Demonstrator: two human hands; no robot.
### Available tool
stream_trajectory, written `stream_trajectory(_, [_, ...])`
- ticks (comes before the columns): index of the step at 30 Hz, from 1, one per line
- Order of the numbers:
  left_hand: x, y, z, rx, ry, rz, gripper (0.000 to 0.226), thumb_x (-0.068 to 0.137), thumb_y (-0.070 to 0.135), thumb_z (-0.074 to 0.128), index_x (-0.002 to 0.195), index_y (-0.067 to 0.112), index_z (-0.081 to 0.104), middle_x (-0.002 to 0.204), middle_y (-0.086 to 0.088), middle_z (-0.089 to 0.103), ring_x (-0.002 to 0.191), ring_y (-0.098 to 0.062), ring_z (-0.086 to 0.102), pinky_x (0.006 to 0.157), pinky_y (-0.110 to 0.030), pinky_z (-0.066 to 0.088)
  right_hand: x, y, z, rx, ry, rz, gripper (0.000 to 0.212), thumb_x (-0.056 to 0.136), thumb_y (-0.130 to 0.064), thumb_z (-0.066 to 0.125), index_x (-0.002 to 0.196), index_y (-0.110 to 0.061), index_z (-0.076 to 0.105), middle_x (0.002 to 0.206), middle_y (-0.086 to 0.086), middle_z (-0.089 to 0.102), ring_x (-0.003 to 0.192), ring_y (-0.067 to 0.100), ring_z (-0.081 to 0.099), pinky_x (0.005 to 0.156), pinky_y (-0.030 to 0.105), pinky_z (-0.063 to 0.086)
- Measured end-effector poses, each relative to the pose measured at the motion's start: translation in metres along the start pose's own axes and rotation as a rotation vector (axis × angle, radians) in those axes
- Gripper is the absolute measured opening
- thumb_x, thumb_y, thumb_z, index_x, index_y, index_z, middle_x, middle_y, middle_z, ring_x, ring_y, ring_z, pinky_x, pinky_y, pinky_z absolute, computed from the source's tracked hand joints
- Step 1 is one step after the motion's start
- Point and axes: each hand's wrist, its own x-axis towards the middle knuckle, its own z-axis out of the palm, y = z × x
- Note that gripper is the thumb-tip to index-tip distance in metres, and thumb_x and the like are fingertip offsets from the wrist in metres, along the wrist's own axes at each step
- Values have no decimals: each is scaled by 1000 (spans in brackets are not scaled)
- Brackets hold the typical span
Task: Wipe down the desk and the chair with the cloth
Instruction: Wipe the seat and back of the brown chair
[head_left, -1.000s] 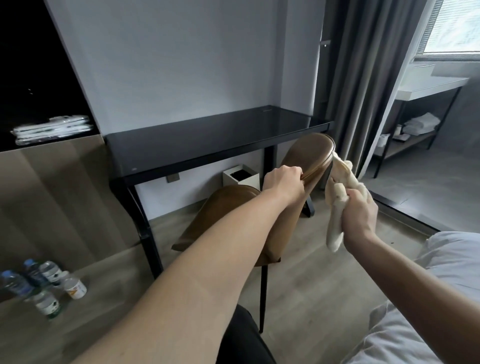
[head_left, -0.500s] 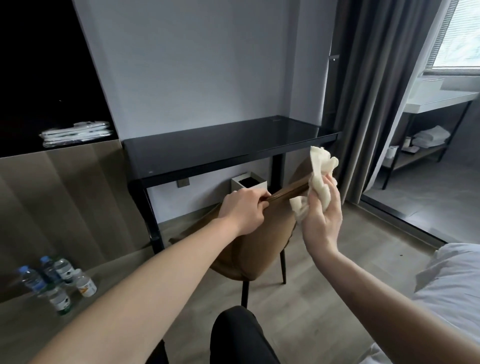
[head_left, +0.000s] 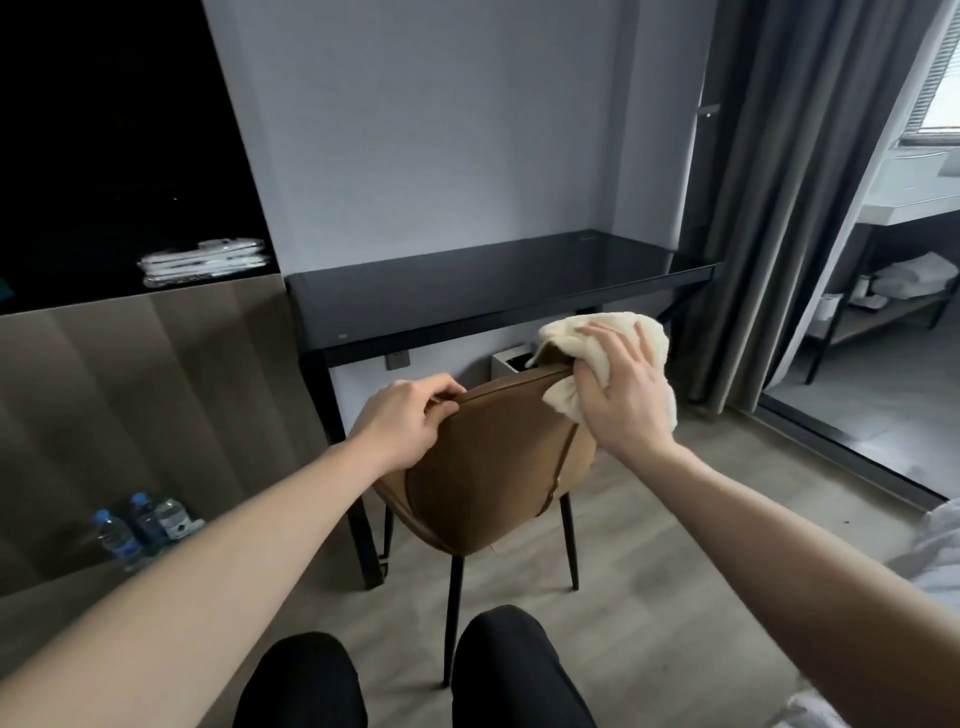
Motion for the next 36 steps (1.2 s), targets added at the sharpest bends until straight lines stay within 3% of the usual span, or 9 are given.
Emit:
stream_trajectory(4, [0, -10, -6, -19, -18, -40, 18, 108, 31, 61, 123, 38, 68, 117, 12, 73, 103, -13, 67, 84, -29, 53, 14, -2, -5, 6, -98, 89, 35, 104, -37, 53, 138, -43, 58, 152, -18, 49, 158, 21, 21, 109, 62, 45])
stream_trajectory(10, [18, 2, -5, -158, -78, -74, 26, 103, 42, 42, 103, 38, 67, 105, 11, 71, 100, -11, 64, 83, -32, 49, -15, -32, 25, -21, -123, -45, 46, 100, -49, 43, 143, -38, 57, 155, -17, 48, 163, 18, -2, 128, 65, 4])
stream_trajectory(13, [29, 20, 6, -327, -83, -108, 44, 103, 48, 31, 101, 31, 72, 106, 9, 72, 104, -10, 62, 89, -31, 46, -13, -23, 24, 41, -64, -50, 49, 104, -56, 37, 140, -35, 62, 153, -17, 51, 164, 16, 3, 129, 59, 11])
stream_trajectory(17, [45, 30, 27, -334, -52, -169, 48, 114, 50, 33, 86, 30, 65, 93, 4, 71, 94, -14, 63, 79, -33, 42, 14, 1, 27, 79, -1, -52, 46, 108, -52, 38, 131, -27, 69, 144, -12, 59, 160, 24, 22, 127, 44, 21])
stream_trajectory(23, [60, 25, 43, -355, 64, -161, 47, 100, 52, 31, 63, 25, 44, 62, 5, 52, 70, -14, 55, 66, -26, 35, 60, 39, 18, 152, 107, 73, 29, 104, -39, 50, 111, -24, 75, 125, -13, 66, 132, 12, 50, 111, 38, 39])
stream_trajectory(27, [61, 20, 43, -450, 12, -174, 47, 102, 47, 38, 61, 24, 36, 53, 11, 41, 64, -13, 46, 66, -27, 33, 91, 67, 3, 325, 38, 428, 24, 106, -38, 45, 114, -32, 67, 123, -5, 68, 119, 18, 60, 99, 35, 42])
stream_trajectory(30, [60, 15, 43, -488, -36, -179, 45, 97, 49, 36, 62, 22, 36, 55, 10, 40, 65, -15, 44, 67, -33, 35, 89, 79, 10, 525, 70, 595, 30, 107, -35, 42, 129, -25, 60, 115, -1, 68, 106, 19, 63, 93, 36, 46])
stream_trajectory(33, [57, 12, 41, -468, -41, -155, 45, 96, 49, 34, 66, 16, 40, 63, 3, 45, 68, -18, 47, 68, -38, 39, 74, 75, 26, 634, 155, 618, 32, 112, -38, 39, 136, -30, 58, 111, -9, 68, 116, 19, 65, 106, 37, 48])
stream_trajectory(36, [53, 14, 38, -448, -63, -158, 50, 96, 50, 31, 74, 9, 47, 75, -11, 56, 79, -28, 57, 74, -47, 48, 50, 55, 38, 642, 227, 562, 42, 105, -47, 41, 143, -37, 53, 145, -4, 60, 137, 16, 55, 121, 43, 39])
